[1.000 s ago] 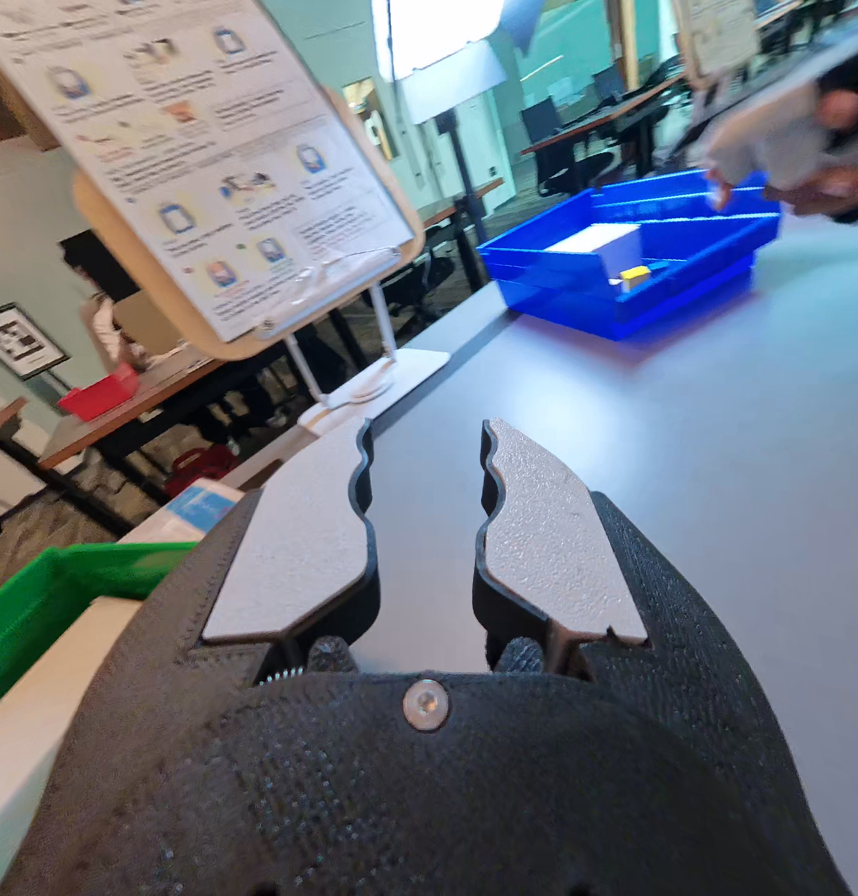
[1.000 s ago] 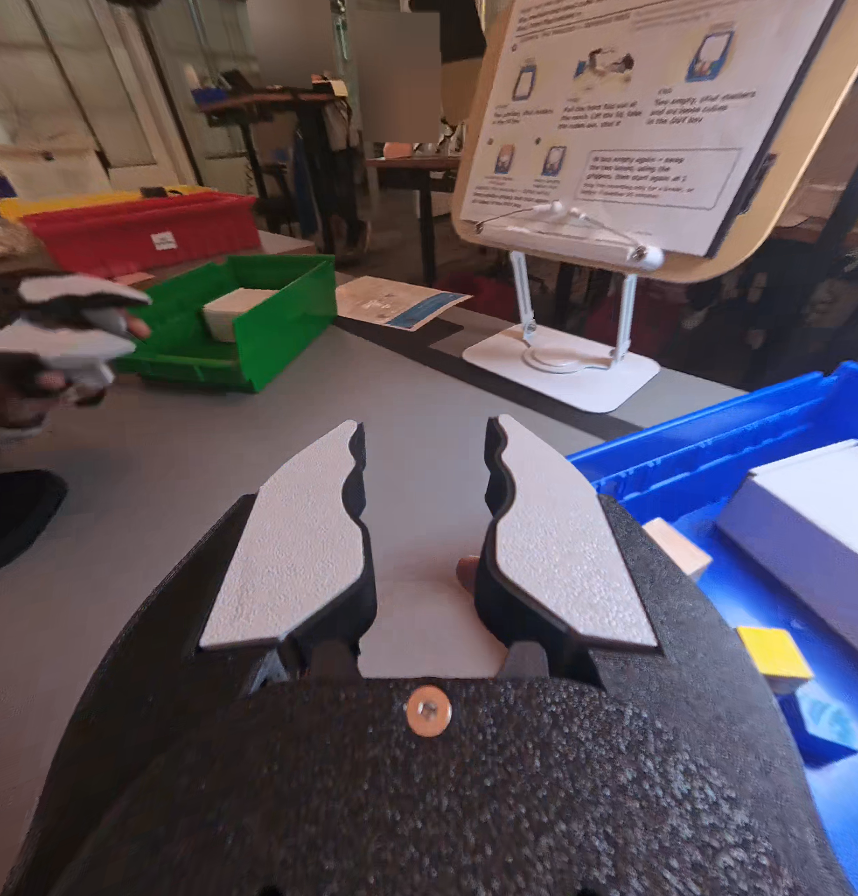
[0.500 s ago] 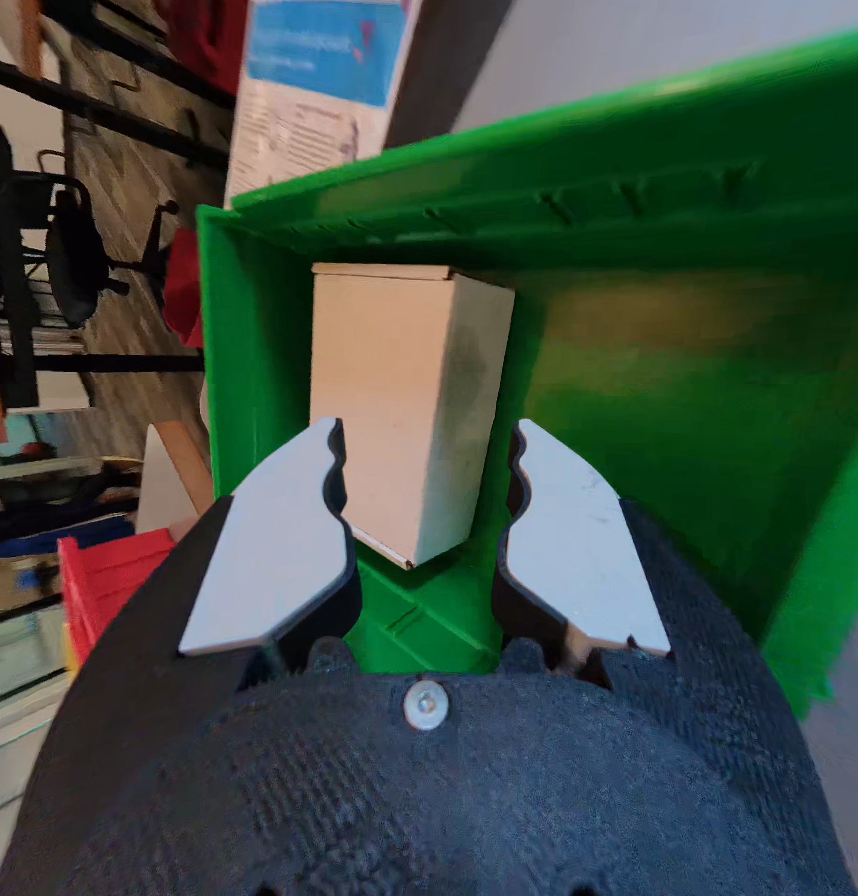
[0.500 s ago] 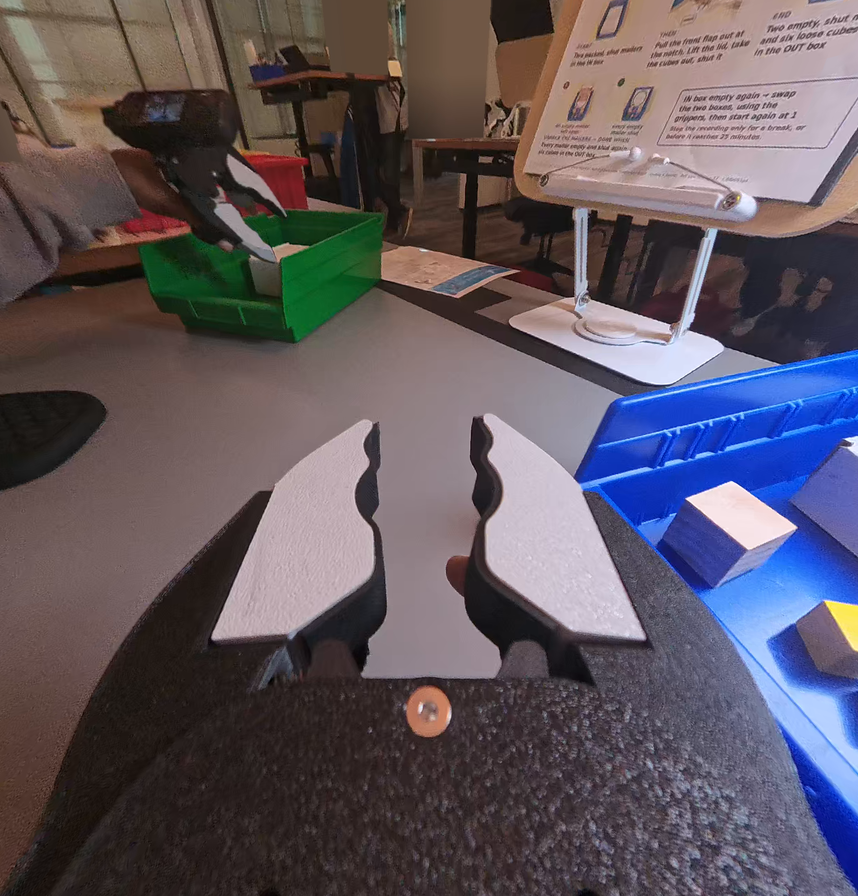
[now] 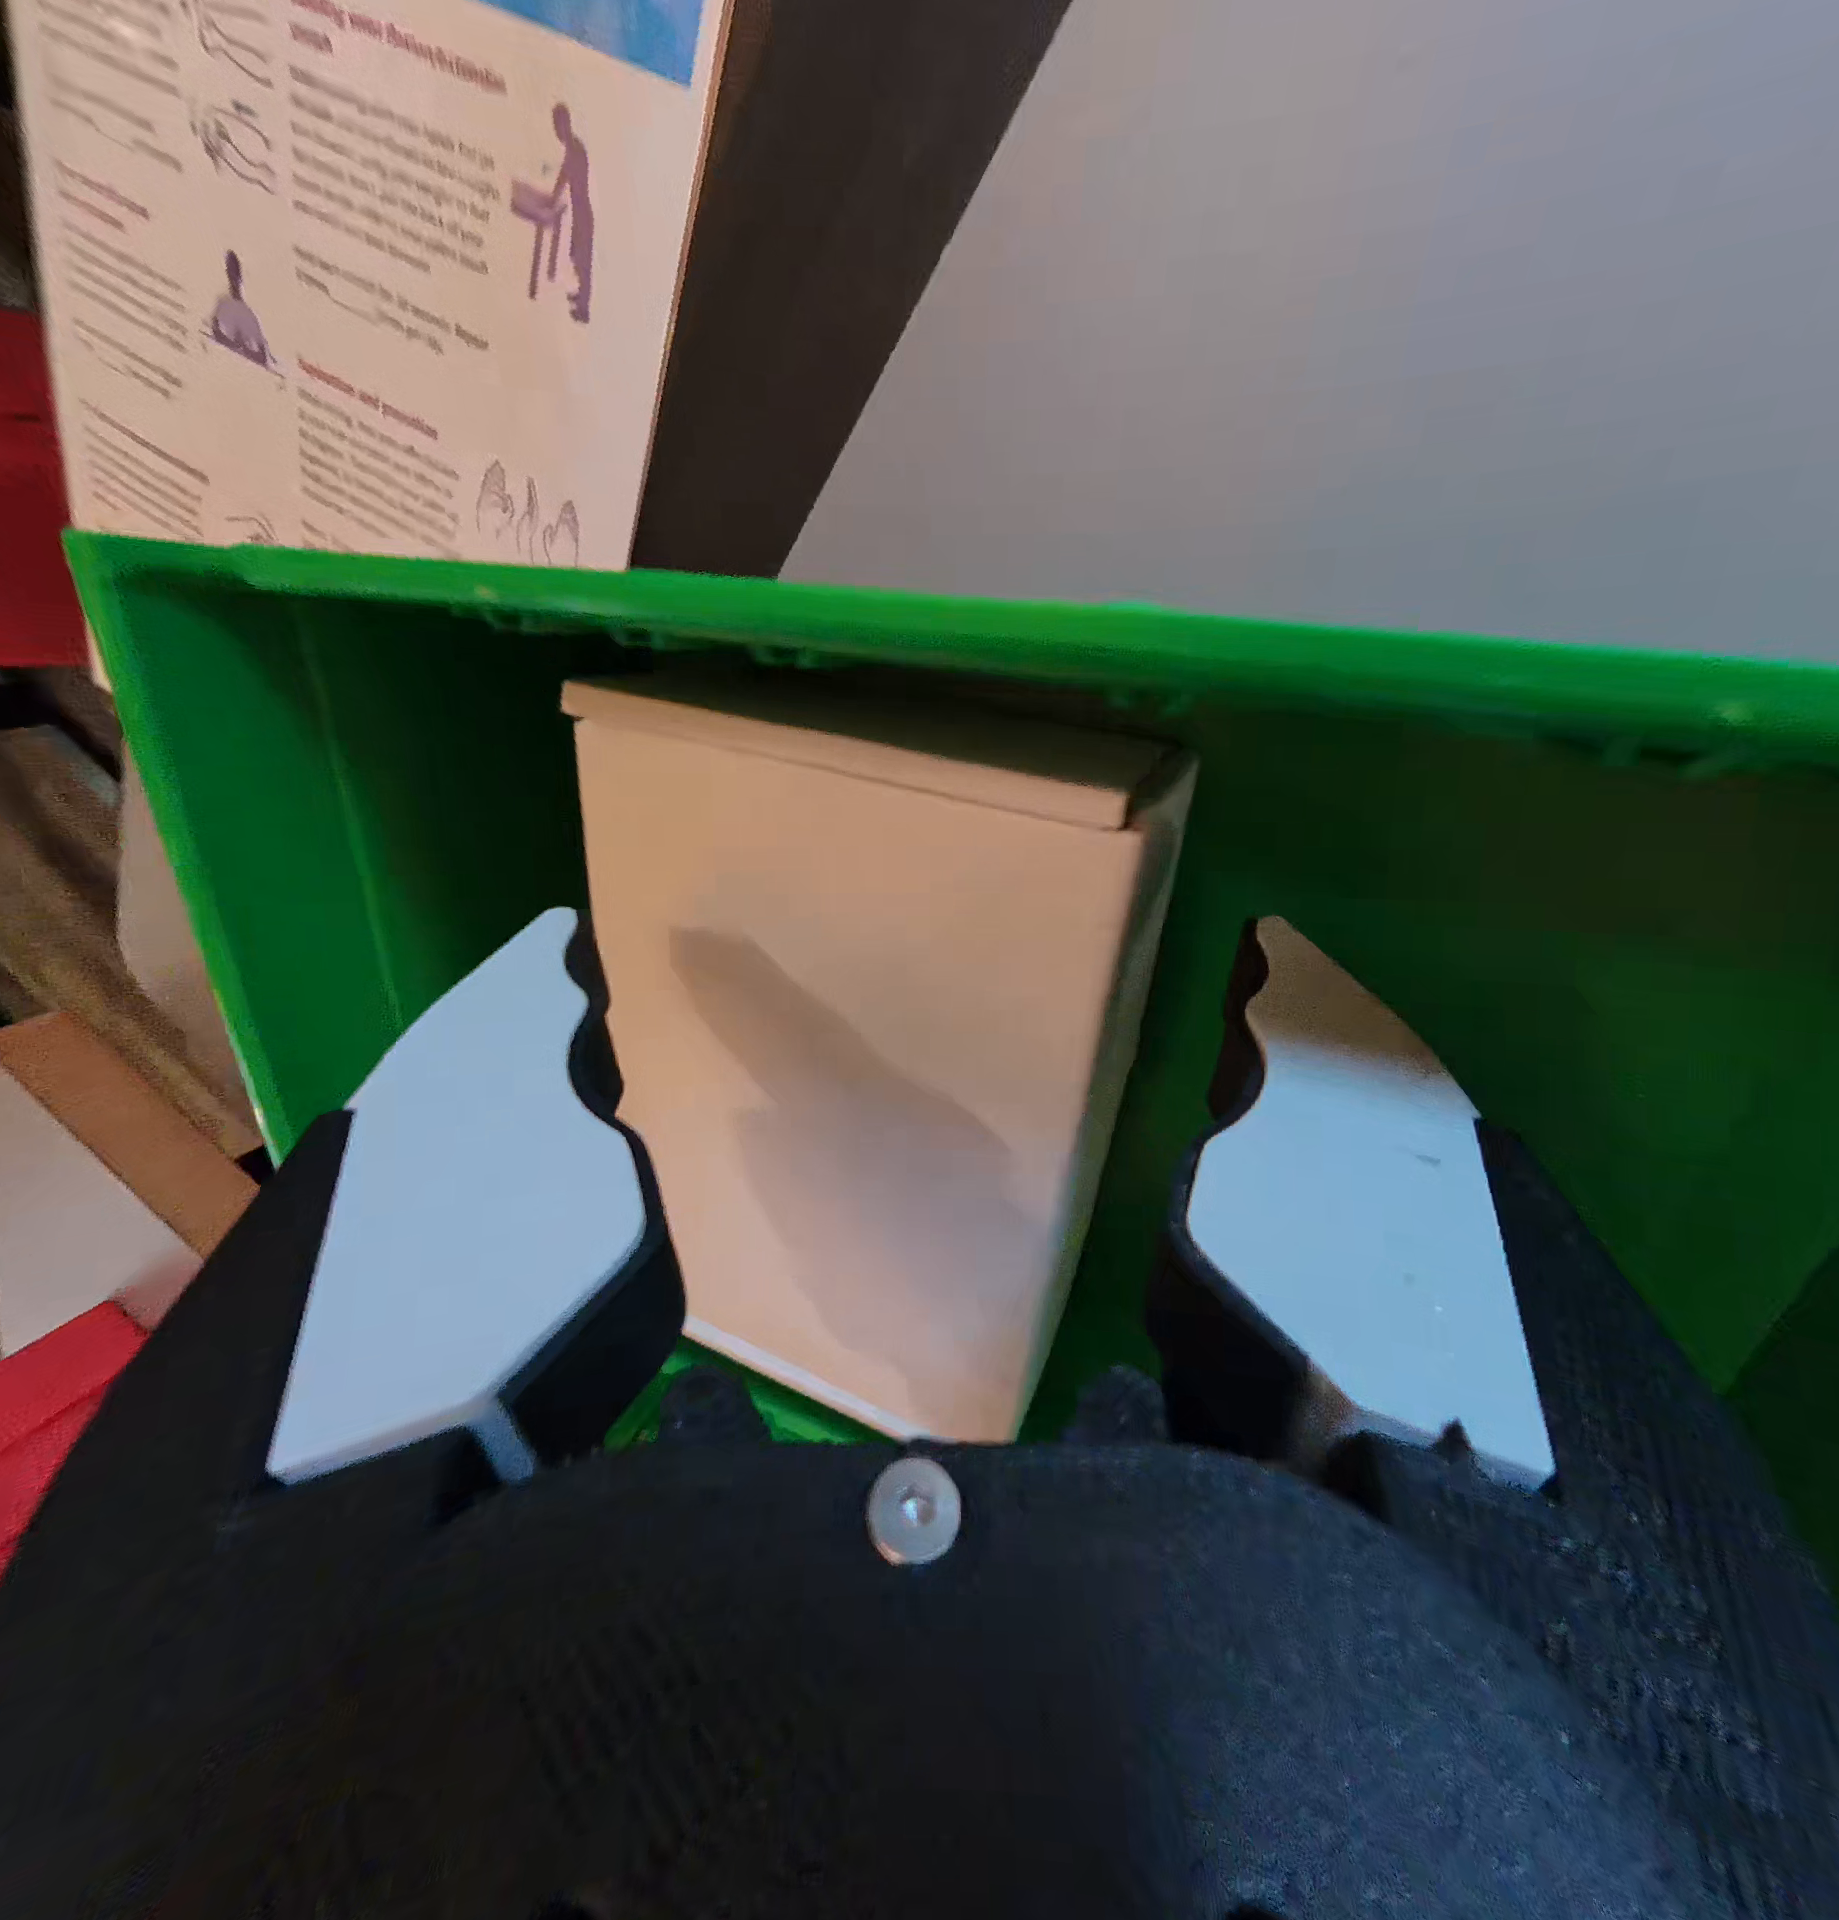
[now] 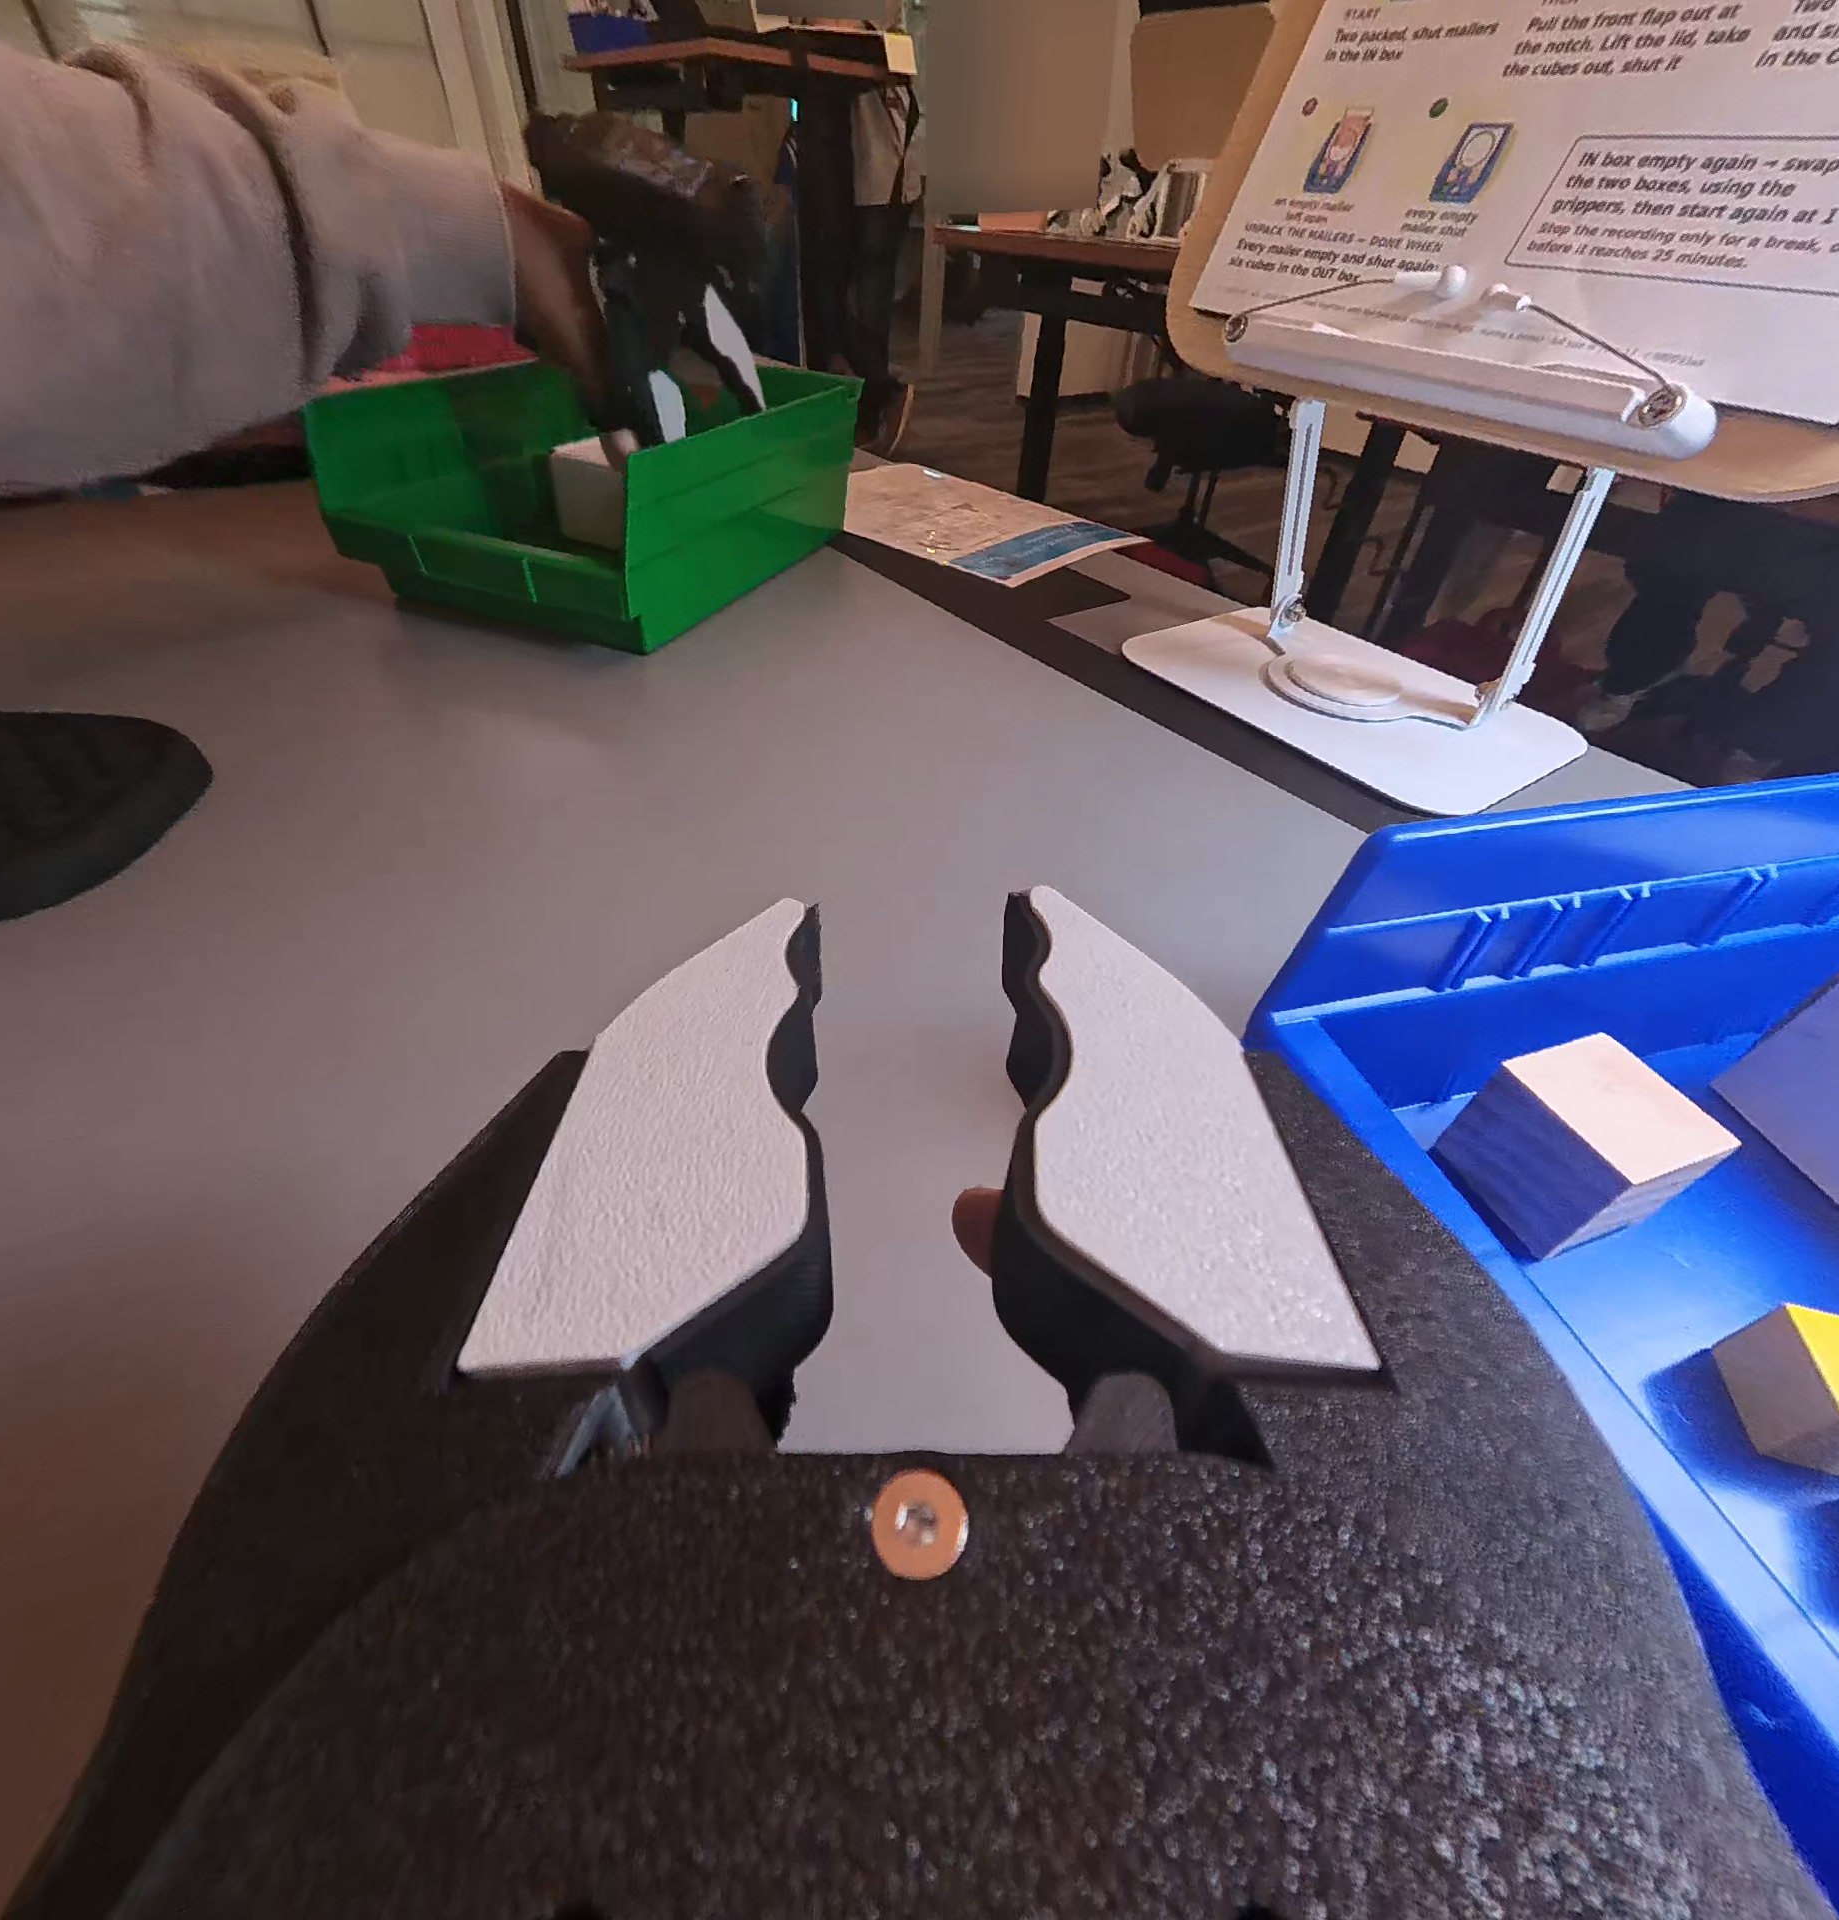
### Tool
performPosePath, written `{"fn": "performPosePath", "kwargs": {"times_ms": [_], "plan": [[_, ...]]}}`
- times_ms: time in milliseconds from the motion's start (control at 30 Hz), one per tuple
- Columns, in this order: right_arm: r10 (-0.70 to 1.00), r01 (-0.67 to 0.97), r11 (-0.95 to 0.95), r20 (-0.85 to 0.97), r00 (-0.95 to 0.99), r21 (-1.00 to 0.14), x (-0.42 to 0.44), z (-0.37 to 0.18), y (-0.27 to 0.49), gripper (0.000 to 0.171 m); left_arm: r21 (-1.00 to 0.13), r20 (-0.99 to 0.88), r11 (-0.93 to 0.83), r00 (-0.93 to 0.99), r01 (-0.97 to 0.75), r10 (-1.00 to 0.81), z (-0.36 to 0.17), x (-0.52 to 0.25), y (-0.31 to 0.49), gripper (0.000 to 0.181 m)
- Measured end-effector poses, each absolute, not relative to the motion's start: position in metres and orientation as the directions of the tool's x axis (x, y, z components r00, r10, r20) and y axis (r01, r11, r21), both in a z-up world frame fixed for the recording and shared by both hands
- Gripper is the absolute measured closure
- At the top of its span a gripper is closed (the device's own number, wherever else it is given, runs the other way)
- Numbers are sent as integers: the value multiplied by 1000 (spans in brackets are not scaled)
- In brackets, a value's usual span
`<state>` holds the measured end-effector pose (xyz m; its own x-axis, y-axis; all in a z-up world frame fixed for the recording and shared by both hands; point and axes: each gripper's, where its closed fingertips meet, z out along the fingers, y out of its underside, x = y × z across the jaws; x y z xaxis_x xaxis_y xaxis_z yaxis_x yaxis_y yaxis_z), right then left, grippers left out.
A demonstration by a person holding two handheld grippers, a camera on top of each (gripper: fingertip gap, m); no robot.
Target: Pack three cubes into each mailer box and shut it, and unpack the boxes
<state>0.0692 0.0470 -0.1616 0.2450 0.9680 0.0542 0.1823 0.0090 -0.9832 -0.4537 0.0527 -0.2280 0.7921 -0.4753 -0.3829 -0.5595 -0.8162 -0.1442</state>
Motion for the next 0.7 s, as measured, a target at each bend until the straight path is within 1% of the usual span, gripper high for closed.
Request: {"fn": "performPosePath", "kwargs": {"times_ms": [133, 267, 300, 367, 467, 533, 633, 700], "plan": [[968, 197, 5, 54, 243, -980, 70, -167, 49, 138, -54, -251, -854, 835, -518, -491, -237, -475, 45, 54], [970, 206, -26, 26, 243, -978, 69, -173, 53, 138, 38, -149, -855, 843, -518, -517, -252, -483, 38, 47], [970, 209, -36, 17, 244, -977, 69, -175, 55, 138, 64, -136, -851, 840, -522, -525, -257, -486, 37, 43], [969, 217, -62, -6, 247, -974, 68, -180, 58, 138, 64, -83, -848, 844, -526, -529, -261, -483, 36, 43], [968, 227, -92, -34, 249, -970, 68, -186, 61, 138, 50, -78, -838, 834, -543, -546, -261, -481, 37, 44], [967, 229, -99, -39, 253, -968, 68, -187, 63, 138, 20, -108, -821, 816, -570, -568, -260, -480, 39, 44], [967, 223, -105, -47, 251, -969, 68, -185, 62, 139, 31, -182, -785, 769, -618, -612, -252, -478, 35, 46], [968, 218, -104, -48, 247, -970, 67, -184, 61, 139, 5, -220, -773, 753, -635, -620, -241, -474, 32, 47]]}}
